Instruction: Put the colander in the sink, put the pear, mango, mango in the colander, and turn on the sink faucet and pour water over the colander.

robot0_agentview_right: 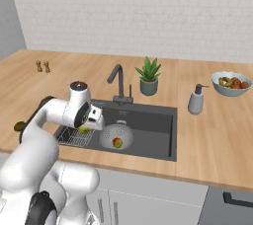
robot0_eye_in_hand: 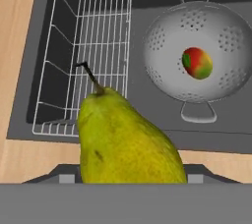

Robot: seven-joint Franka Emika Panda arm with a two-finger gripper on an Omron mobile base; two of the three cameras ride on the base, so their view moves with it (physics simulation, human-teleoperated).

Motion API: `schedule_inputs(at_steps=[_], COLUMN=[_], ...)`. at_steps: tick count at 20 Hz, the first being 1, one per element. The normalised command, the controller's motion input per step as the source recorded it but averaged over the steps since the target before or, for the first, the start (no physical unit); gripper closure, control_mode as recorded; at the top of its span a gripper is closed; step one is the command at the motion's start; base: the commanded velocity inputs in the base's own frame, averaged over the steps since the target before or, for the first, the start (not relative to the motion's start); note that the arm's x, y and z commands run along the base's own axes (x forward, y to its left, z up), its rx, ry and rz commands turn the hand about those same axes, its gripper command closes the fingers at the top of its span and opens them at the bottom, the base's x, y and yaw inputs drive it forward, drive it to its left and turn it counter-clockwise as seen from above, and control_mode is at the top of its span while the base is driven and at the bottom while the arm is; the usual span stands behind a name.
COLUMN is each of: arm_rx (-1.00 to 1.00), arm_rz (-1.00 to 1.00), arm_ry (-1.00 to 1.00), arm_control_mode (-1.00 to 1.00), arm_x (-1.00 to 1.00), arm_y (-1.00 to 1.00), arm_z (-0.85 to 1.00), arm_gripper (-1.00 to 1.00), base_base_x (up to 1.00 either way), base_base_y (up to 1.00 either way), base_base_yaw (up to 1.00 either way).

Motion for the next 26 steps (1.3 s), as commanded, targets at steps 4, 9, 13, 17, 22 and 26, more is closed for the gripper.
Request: schedule_inputs(at_steps=[4, 9, 13, 17, 22, 26], arm_rx=[0.06, 0.15, 0.11, 0.02, 0.00, 0.02], arm_rz=[-0.01, 0.00, 0.00, 0.00, 0.00, 0.00], arm_ry=[0.01, 0.00, 0.00, 0.01, 0.03, 0.02], arm_control_mode=[-1.00, -1.00, -1.00, -1.00, -1.00, -1.00], arm_x=[0.17, 0.36, 0.54, 0.61, 0.46, 0.27], arm_y=[-1.00, -0.83, -0.41, -0.01, -0.13, -0.32], arm_z=[0.02, 0.00, -0.06, -0.21, -0.35, -0.35], arm_gripper=[1.00, 1.00, 1.00, 1.00, 1.00, 1.00], base_base_x=[0.00, 0.00, 0.00, 0.00, 0.00, 0.00], base_base_y=[0.00, 0.00, 0.00, 0.00, 0.00, 0.00], base_base_yaw=[0.00, 0.00, 0.00, 0.00, 0.00, 0.00])
